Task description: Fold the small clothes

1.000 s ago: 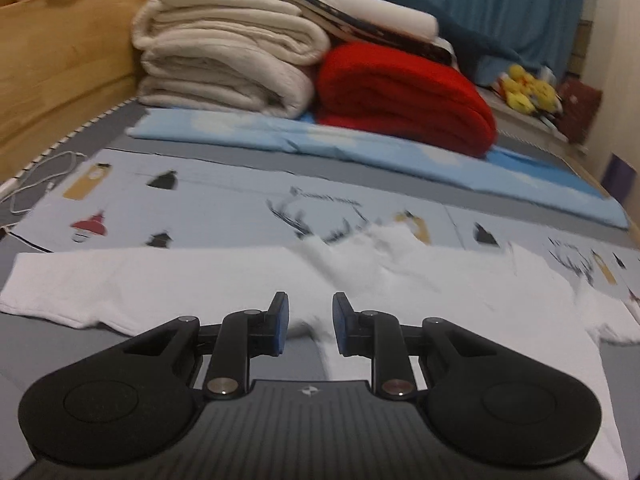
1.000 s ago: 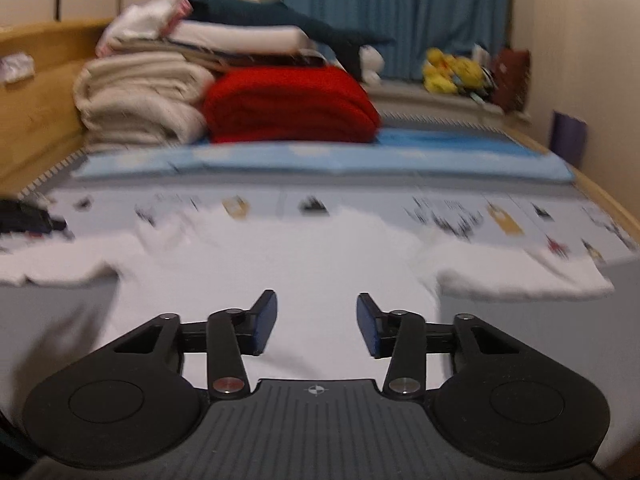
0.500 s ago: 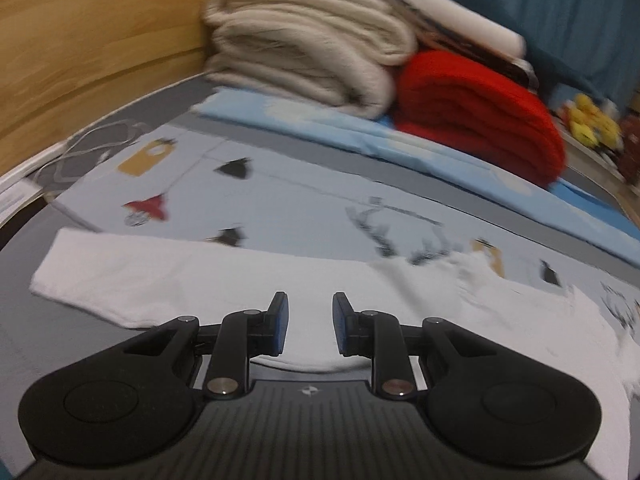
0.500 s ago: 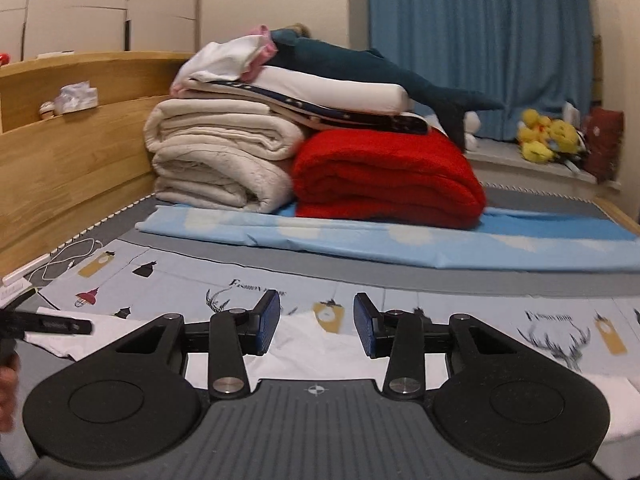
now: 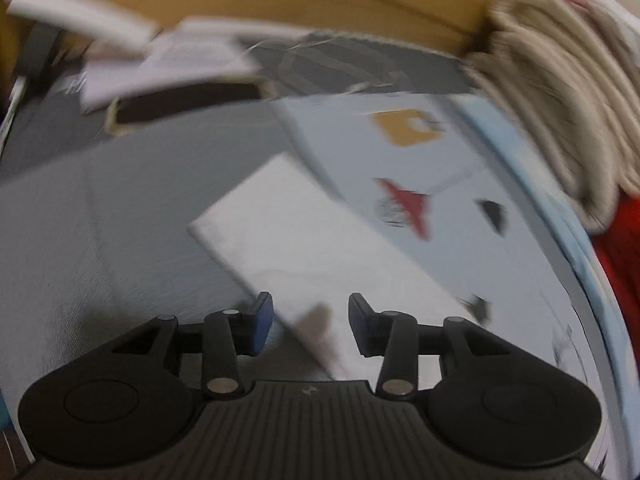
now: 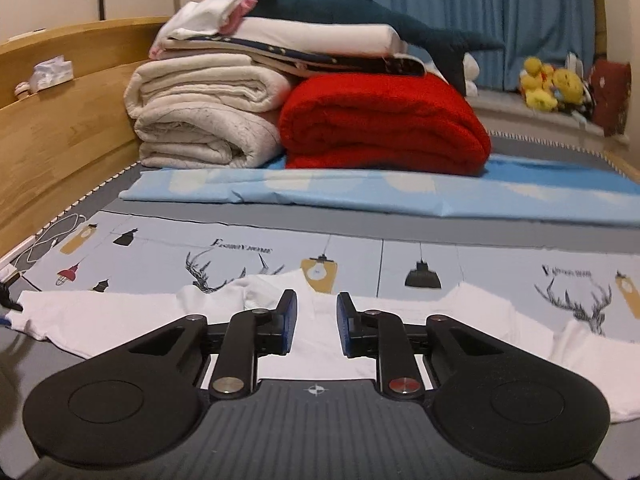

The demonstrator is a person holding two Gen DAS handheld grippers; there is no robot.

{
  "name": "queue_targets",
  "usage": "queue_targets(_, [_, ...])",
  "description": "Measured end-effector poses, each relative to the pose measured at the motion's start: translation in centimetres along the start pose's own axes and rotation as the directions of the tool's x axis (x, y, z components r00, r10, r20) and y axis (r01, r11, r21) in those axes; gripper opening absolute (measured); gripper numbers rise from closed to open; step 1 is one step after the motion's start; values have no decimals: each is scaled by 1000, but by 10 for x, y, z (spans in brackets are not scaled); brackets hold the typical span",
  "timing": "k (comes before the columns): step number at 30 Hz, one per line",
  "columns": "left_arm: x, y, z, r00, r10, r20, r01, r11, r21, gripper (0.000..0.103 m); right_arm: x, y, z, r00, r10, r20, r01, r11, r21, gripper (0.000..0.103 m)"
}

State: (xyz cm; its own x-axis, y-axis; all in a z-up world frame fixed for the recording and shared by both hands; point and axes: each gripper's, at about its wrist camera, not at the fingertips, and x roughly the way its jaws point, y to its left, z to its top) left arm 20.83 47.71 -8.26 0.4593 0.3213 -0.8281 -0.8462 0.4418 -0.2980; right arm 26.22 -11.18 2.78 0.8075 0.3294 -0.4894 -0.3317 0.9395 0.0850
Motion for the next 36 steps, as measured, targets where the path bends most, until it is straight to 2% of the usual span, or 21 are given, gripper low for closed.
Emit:
queue_targets(3, [17, 18, 5, 999, -2, -46, -2, 996, -91, 44, 4, -6, 0, 1000, 1, -15, -1, 1000, 6, 23])
queue_targets(4, [18, 19, 3, 999, -7, -49, 2, 996, -94, 38, 5, -7, 0, 1000, -1, -21, 1, 1000, 5, 23])
queue_targets(7, [20, 13, 4, 1000, 3, -17, -4, 998, -55, 3, 6, -11, -2, 999, -5, -34, 6, 1000, 8, 22])
queue_targets(9, [7, 2, -1, 999, 11, 43, -10, 1000, -25, 3, 5, -15, -2, 999, -11, -40, 12, 1000, 15, 21])
queue_targets(11, [-15, -19, -7, 993, -8, 117, 1, 998, 61, 3, 0, -17, -1, 999, -21, -35, 22, 1000, 11, 17])
queue_targets(13, [-42, -45, -20, 981, -69, 179, 41, 987, 153, 3, -5, -20, -1, 999, -40, -29, 40, 999, -4, 16])
queue_targets(16, [-81, -90, -52, 954, -222, 201, 162, 947, 277, 3, -13, -28, -3, 997, -70, -44, 70, 998, -3, 16])
queue_targets(18, [-108, -123, -88, 924, -339, 177, 256, 891, 374, 3, -19, -34, -6, 995, -88, -55, 89, 996, 11, 16])
queue_targets(20, [-135, -156, -134, 879, -458, 133, 350, 809, 472, 3, -22, -39, -10, 991, -109, -81, 111, 993, 33, 16])
queue_targets(21, [-147, -171, -160, 853, -516, 85, 407, 757, 510, 3, -24, -41, -13, 990, -106, -90, 111, 993, 49, 16])
queue_targets(22, [-155, -184, -181, 827, -562, 21, 467, 707, 531, 3, -25, -42, -15, 990, -100, -99, 106, 992, 63, 16])
queue_targets(24, [-165, -207, -227, 754, -634, -171, 609, 579, 542, 5, -27, -43, -20, 989, -102, -110, 111, 991, 76, 16])
queue_targets(25, [-167, -216, -247, 719, -640, -273, 666, 521, 534, 13, -28, -43, -22, 988, -102, -116, 111, 990, 82, 16])
queue_targets(26, [-168, -222, -265, 689, -633, -353, 705, 475, 526, 25, -29, -43, -24, 988, -94, -120, 105, 991, 87, 17])
queue_targets(27, [-170, -224, -275, 686, -624, -376, 711, 463, 530, 31, -30, -44, -25, 988, -89, -124, 101, 990, 93, 17])
queue_targets(28, [-172, -222, -281, 709, -609, -356, 687, 482, 544, 36, -31, -44, -26, 988, -92, -127, 106, 989, 103, 17])
queue_targets(29, [-170, -220, -282, 735, -591, -333, 661, 514, 547, 37, -31, -46, -27, 986, -98, -132, 114, 987, 117, 17])
queue_targets(32, [-154, -208, -268, 822, -503, -267, 563, 654, 505, 36, -27, -49, -31, 986, -87, -140, 109, 981, 160, 17])
queue_targets(33, [-148, -203, -262, 857, -455, -243, 513, 705, 490, 36, -23, -49, -32, 984, -90, -152, 115, 980, 164, 17])
queue_targets(34, [-142, -200, -256, 883, -410, -226, 468, 742, 481, 36, -19, -49, -34, 982, -90, -165, 118, 978, 171, 17])
queue_targets(36, [-130, -193, -237, 913, -357, -194, 407, 782, 473, 36, -11, -53, -36, 981, -76, -177, 113, 972, 206, 17])
